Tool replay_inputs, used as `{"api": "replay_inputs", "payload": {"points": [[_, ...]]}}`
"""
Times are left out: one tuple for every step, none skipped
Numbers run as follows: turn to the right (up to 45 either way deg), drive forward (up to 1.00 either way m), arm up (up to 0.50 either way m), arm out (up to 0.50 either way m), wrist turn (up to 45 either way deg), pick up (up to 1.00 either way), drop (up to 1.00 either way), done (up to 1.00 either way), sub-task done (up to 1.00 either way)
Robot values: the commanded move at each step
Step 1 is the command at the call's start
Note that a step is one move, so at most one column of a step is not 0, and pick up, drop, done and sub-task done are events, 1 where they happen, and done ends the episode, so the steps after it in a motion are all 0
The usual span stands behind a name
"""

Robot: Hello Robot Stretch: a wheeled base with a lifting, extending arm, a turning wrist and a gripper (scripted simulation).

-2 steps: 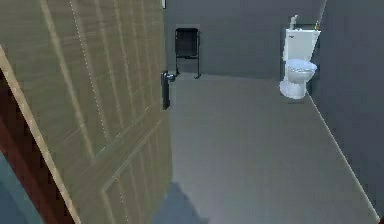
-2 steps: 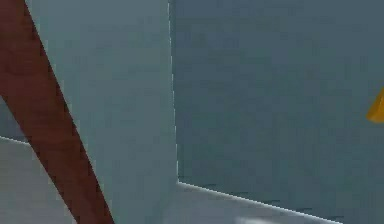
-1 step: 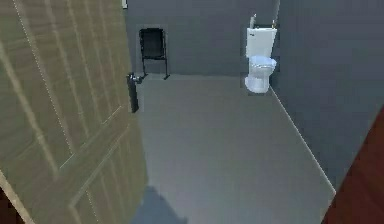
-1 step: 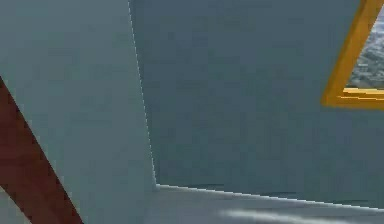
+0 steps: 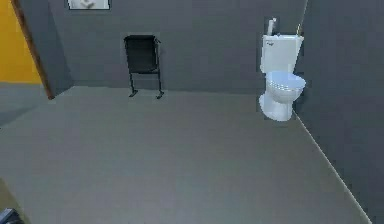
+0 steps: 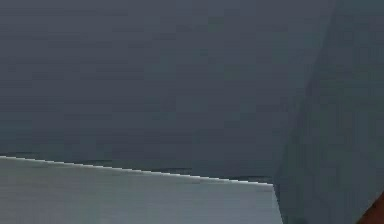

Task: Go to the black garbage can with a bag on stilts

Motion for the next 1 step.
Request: {"api": "replay_inputs", "payload": {"points": [[3.0,0.0,0.0,0.0,0.0,0.0,0.0,0.0,0.0]]}}
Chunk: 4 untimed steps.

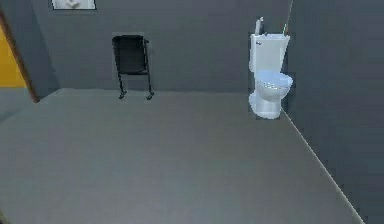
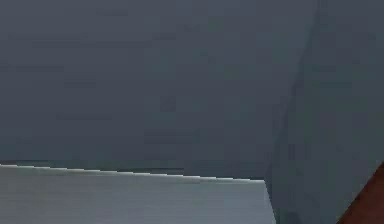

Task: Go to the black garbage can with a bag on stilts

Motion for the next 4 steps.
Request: {"api": "replay_inputs", "payload": {"points": [[0.0,1.0,0.0,0.0,0.0,0.0,0.0,0.0,0.0],[0.0,1.0,0.0,0.0,0.0,0.0,0.0,0.0,0.0],[0.0,0.6,0.0,0.0,0.0,0.0,0.0,0.0,0.0],[-45.0,0.0,0.0,0.0,0.0,0.0,0.0,0.0,0.0]]}}
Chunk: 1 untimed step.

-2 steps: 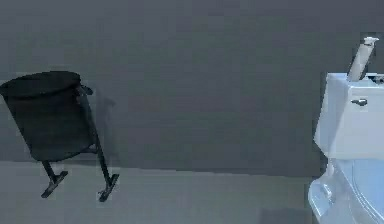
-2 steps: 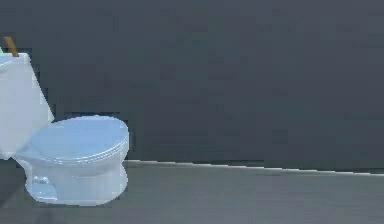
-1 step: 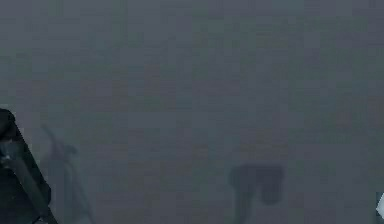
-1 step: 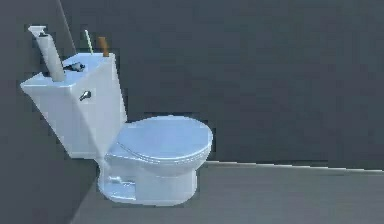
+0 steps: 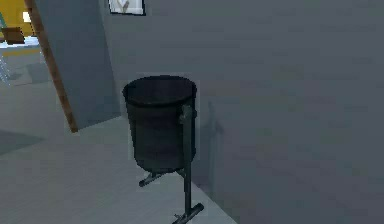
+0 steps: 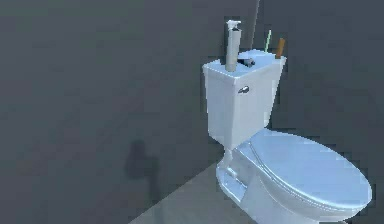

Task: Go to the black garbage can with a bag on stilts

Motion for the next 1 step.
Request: {"api": "replay_inputs", "payload": {"points": [[0.0,0.0,0.0,0.0,0.0,0.0,0.0,1.0,0.0]]}}
